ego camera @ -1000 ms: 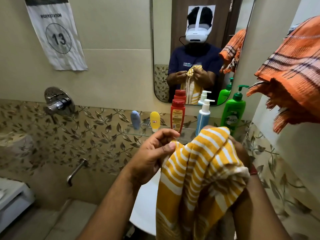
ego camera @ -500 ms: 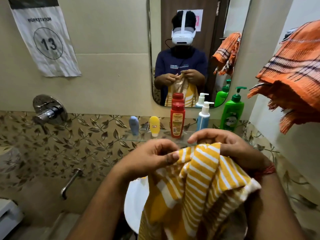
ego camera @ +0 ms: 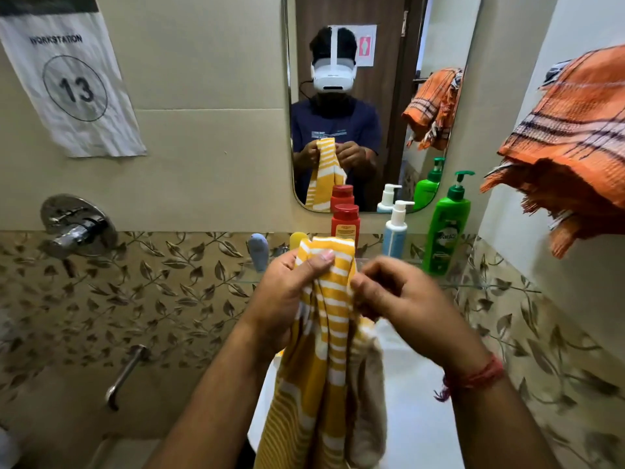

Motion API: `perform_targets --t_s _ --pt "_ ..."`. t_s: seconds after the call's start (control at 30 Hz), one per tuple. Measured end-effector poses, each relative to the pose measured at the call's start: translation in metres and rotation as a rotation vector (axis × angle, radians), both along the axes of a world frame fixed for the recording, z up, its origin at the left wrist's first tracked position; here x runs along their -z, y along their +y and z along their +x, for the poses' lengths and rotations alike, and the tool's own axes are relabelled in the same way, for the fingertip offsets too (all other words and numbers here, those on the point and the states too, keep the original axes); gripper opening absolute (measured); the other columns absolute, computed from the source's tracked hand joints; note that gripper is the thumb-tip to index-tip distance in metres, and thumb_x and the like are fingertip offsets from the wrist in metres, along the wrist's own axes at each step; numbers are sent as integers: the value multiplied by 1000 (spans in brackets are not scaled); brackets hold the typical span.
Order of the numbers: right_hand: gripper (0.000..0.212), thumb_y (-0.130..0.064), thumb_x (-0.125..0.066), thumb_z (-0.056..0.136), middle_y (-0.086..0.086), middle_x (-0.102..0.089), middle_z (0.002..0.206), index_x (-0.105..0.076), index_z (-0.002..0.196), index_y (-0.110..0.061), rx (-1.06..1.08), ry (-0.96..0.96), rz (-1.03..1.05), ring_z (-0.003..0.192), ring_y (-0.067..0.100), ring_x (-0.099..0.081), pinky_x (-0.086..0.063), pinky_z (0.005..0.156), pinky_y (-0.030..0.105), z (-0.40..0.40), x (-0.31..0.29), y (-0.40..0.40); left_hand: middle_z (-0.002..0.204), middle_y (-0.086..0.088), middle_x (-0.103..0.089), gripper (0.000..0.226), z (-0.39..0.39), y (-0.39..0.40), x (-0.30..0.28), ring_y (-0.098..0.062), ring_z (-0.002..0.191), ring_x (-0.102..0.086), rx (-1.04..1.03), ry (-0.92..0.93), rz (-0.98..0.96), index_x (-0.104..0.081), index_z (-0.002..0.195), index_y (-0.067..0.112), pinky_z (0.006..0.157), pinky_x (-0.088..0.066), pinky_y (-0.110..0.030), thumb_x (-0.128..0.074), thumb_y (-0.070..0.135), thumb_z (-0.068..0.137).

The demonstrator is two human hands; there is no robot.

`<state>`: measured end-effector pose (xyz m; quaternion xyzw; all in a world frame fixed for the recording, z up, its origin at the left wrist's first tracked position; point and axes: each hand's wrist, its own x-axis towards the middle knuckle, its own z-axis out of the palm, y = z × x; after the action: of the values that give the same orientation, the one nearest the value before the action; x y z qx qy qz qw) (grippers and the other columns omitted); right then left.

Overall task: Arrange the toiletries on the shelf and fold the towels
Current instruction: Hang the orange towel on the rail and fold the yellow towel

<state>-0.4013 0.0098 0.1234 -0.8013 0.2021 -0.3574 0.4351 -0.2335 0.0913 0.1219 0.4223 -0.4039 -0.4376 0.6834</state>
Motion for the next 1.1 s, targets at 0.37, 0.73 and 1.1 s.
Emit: perform_targets --t_s 0.37,0.73,1.1 --pt "31 -35 -70 87 -7 -68 95 -47 108 -33 204 4 -76 86 5 -68 -58 75 34 17 5 35 103 -17 -75 54 -2 1 -20 -33 102 -72 12 -384 78 -72 103 10 94 -54 -55 -66 60 83" --pt "59 -33 -74 83 -5 -60 128 -47 134 -23 -224 124 -34 118 2 -59 -53 93 24 -11 -63 1 83 2 -67 10 -5 7 -62 -8 80 -62 245 -762 19 -72 95 10 73 -51 -23 -64 17 97" --pt "16 -13 -63 86 -17 -67 74 -67 82 -28 424 -506 -6 68 -2 -59 -46 65 21 -56 -73 -23 101 -1 -74 19 58 43 23 -19 96 -69 239 -619 382 -75 96 18 97 -50 -47 -73 34 84"
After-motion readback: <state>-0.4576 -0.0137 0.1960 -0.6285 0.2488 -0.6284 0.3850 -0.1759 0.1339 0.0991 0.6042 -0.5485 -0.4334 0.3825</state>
